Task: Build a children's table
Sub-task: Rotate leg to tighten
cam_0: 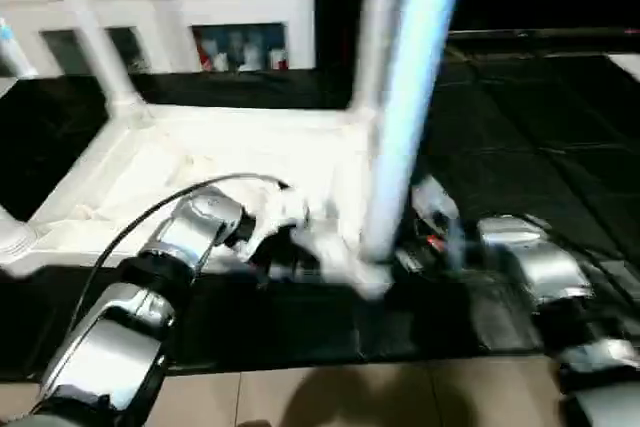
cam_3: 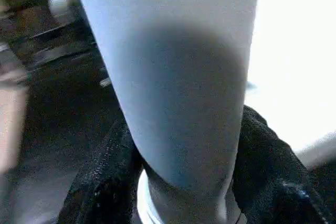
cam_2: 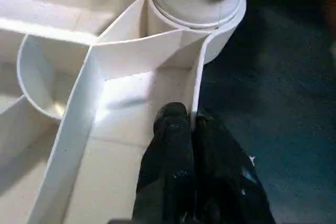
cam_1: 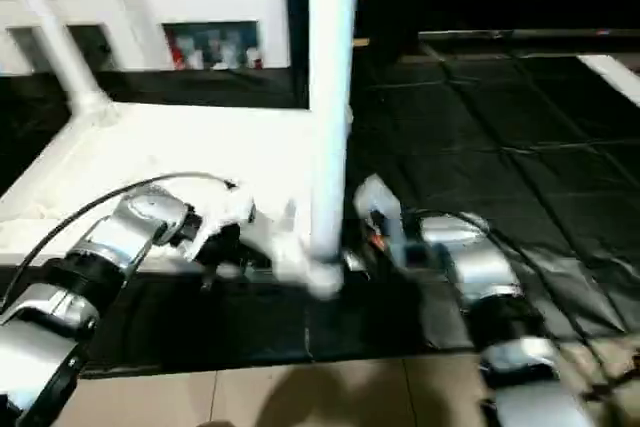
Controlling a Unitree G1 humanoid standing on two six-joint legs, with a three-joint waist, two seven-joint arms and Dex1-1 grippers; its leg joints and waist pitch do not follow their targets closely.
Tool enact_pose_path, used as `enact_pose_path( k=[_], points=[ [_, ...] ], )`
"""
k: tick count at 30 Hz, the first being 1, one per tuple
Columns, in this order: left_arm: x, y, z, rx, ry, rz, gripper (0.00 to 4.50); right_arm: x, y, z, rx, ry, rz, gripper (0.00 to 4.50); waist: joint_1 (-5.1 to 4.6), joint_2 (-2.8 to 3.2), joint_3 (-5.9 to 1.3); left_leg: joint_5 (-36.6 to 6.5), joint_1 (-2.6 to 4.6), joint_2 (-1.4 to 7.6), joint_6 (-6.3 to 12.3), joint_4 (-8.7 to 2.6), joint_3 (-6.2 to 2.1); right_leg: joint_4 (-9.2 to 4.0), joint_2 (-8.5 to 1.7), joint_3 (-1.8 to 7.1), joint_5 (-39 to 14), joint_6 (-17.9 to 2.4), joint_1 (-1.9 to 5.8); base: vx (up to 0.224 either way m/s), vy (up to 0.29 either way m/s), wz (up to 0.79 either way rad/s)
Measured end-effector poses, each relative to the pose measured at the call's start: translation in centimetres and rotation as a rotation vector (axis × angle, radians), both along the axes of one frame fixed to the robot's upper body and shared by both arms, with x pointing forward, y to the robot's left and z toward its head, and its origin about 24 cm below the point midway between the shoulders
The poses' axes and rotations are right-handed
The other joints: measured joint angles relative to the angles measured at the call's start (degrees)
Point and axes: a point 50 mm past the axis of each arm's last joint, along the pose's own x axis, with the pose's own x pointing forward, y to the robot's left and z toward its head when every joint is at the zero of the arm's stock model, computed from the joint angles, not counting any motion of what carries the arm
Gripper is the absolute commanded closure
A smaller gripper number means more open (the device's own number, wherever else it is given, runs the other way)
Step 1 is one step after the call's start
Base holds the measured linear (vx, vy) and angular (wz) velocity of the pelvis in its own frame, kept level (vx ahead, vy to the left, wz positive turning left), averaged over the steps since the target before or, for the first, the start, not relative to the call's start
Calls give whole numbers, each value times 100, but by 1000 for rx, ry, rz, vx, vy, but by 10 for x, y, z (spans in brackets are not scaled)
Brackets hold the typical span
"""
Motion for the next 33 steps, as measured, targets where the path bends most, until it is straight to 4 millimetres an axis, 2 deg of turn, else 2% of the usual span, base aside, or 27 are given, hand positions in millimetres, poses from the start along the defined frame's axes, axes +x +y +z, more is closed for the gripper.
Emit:
enact_pose_path(
  k=[3,5,8,11,12,14,16,18,23,28,33],
  points=[
    [11,-14,-1,-9,-9,202,450,23,13,1,-37,-15,-267,247,-207,-1,1,3,-12,-1,-4,11,-1,-13,0,-3,2,0,1,0,0,0],
    [14,-23,-1,-18,-18,268,450,30,15,2,-65,-21,-370,247,-316,-5,2,1,-12,-2,-2,7,-1,-26,0,-6,3,0,1,0,0,0],
    [15,-29,-2,-43,-15,334,450,36,22,3,-75,-31,-471,248,-389,-7,4,-5,-13,-3,5,-7,-1,-19,1,-6,9,-2,-3,0,0,0],
    [17,-30,-2,-55,-13,374,450,40,27,4,-91,-46,-512,248,-375,-3,1,-2,-9,0,8,-39,-4,-17,6,-13,12,-6,-8,0,0,0],
    [17,-30,-2,-56,-13,382,450,40,28,4,-93,-56,-517,214,-368,-9,2,3,-11,0,17,-45,-4,-17,7,-13,10,-7,-12,0,0,0],
    [17,-30,-1,-55,-13,389,450,41,29,4,-93,-63,-523,181,-367,-12,1,7,-11,0,23,-47,-3,-19,7,-11,10,-8,-13,0,0,0],
    [18,-29,-1,-53,-15,394,450,40,32,4,-90,-63,-519,176,-374,-13,2,7,-11,-1,23,-42,1,-19,6,-6,11,-10,-14,0,0,0],
    [18,-29,-1,-51,-16,395,450,40,32,4,-92,-66,-518,145,-381,-14,3,4,-11,-1,19,-40,2,-19,6,-4,12,-11,-13,0,0,0],
    [18,-26,0,-36,-41,359,450,37,31,2,-72,-86,-488,103,-381,-14,3,3,-12,-1,16,-42,2,-19,6,-5,11,-10,-15,0,0,0],
    [16,-20,1,-19,-77,269,450,27,16,1,-50,-105,-364,59,-318,-16,5,3,-25,0,32,-44,2,-19,6,-6,16,-22,-23,0,0,0],
    [12,-3,3,5,-103,177,450,11,-7,-3,-53,-89,-217,18,-272,-15,6,3,-43,2,35,-37,0,-18,6,-10,21,-32,-35,0,0,0]
  ],
)
